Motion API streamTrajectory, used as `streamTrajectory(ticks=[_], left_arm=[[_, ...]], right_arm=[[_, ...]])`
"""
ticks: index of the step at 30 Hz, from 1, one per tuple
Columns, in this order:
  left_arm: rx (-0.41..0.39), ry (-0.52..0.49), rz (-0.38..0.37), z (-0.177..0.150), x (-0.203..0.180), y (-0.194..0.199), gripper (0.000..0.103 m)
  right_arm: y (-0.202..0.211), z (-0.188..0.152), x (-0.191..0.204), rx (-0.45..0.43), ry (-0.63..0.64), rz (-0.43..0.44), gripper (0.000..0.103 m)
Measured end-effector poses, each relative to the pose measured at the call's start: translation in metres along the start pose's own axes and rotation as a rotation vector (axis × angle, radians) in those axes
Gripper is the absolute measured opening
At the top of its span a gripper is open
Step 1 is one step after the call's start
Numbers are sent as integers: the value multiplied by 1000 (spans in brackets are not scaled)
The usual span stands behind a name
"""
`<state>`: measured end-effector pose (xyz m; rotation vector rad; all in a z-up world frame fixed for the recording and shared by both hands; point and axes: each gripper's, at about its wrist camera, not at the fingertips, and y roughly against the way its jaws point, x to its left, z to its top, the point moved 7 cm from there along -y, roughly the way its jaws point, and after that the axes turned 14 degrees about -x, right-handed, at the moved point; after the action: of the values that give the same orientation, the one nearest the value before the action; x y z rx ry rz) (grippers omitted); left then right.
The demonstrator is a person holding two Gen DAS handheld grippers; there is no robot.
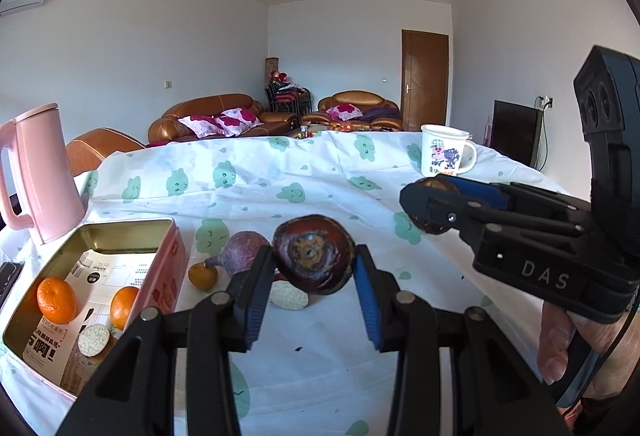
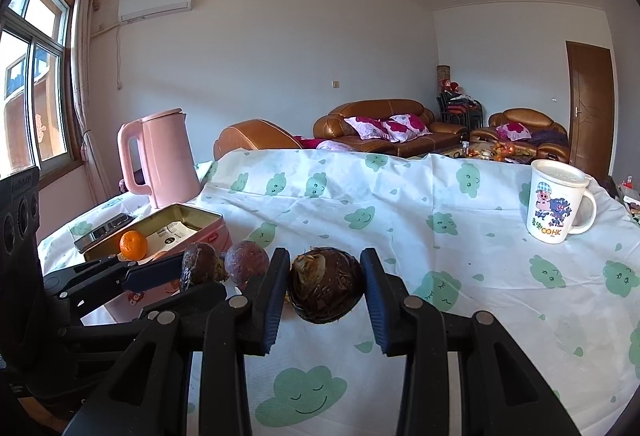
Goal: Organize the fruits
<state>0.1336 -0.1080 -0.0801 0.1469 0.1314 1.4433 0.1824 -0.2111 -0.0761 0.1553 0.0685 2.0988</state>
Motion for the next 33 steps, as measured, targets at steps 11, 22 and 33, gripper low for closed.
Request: streamTrajectory(ticks=[11, 22, 33], left_arm=[[-71, -17, 41, 13, 9, 13, 42], [-65, 24, 110, 21, 47, 20, 42], [-38, 83, 211, 14, 106, 29, 42]], right_arm=[[12, 8, 5, -68, 36, 0, 39], [-5, 20, 34, -41, 42, 76, 39], [-38, 28, 88, 5, 54, 187, 39]])
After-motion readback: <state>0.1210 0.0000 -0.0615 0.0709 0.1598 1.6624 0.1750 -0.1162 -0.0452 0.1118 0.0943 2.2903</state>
